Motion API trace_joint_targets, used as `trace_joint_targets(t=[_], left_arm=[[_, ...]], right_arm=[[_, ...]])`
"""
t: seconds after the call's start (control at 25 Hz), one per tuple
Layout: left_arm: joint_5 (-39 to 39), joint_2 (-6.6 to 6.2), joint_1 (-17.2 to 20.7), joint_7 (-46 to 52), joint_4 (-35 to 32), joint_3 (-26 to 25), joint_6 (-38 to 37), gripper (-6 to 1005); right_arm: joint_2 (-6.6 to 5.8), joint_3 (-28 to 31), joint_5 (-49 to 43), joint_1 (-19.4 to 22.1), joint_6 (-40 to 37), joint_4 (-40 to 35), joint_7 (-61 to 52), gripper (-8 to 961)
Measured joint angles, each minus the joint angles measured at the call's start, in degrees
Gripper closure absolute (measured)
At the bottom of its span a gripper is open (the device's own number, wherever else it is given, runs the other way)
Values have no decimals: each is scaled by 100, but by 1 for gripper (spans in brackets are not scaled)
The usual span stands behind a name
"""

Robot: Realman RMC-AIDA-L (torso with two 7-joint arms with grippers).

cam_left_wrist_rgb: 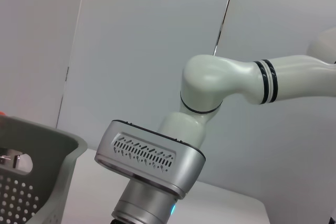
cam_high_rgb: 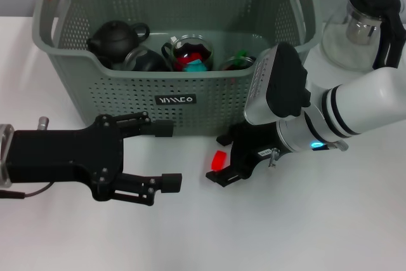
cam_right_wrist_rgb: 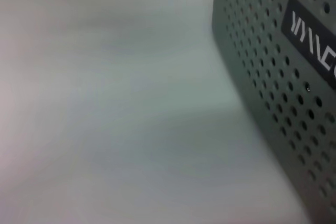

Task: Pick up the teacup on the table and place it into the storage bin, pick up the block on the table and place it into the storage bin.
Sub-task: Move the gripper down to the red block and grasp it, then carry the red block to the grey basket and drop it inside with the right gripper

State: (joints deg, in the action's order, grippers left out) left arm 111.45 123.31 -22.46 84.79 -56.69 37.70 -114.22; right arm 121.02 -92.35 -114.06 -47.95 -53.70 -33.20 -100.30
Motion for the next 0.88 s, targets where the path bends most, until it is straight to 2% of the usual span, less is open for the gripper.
trace_joint_targets(t=[0.44,0.64,0.88], left_arm=[[-1,-12,-56,37,-9,0,-2,54],[-1,-18,-69,38,-9,0,-4,54],[-1,-24,-73,38,-9,0,-4,59]], right_arm=[[0,-143,0,4,43,0,-103,239],[0,-144,-2,5,54,-4,-123,368],[0,-174,1,0,59,-43,-242,364]])
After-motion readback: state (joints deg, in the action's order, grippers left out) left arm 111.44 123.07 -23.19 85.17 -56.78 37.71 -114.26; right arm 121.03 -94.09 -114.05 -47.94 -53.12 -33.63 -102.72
